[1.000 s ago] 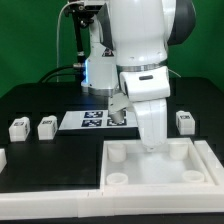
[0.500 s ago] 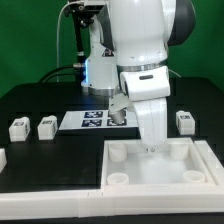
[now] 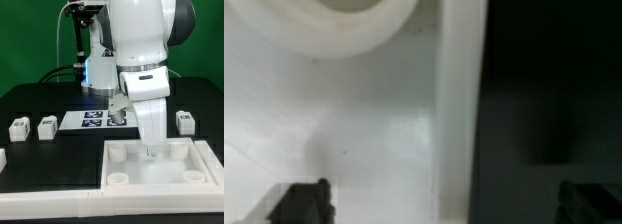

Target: Assemble one leg

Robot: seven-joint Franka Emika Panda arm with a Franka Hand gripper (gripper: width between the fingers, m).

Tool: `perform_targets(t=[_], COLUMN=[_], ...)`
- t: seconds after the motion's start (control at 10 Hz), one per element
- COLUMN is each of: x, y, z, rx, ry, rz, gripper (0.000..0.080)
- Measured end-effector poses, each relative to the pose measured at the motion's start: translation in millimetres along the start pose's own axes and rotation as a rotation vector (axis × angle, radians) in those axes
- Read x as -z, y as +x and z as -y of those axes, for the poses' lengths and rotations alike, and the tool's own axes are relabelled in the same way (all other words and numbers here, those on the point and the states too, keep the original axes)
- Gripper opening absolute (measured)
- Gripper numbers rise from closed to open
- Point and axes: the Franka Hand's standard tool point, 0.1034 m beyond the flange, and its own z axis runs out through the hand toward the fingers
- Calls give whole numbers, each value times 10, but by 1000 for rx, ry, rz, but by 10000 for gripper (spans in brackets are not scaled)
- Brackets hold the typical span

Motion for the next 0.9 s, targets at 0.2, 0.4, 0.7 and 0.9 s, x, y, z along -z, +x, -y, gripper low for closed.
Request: perform_targets(t=[0.2, 0.4, 0.7, 0.9], x=[0, 11, 404, 505], y=[-1, -3, 180, 465], z=[0, -5, 60, 189], rx=[0, -3, -198, -396], ry=[0, -2, -20, -27], rz=[0, 1, 20, 16], gripper=[646, 649, 649, 649])
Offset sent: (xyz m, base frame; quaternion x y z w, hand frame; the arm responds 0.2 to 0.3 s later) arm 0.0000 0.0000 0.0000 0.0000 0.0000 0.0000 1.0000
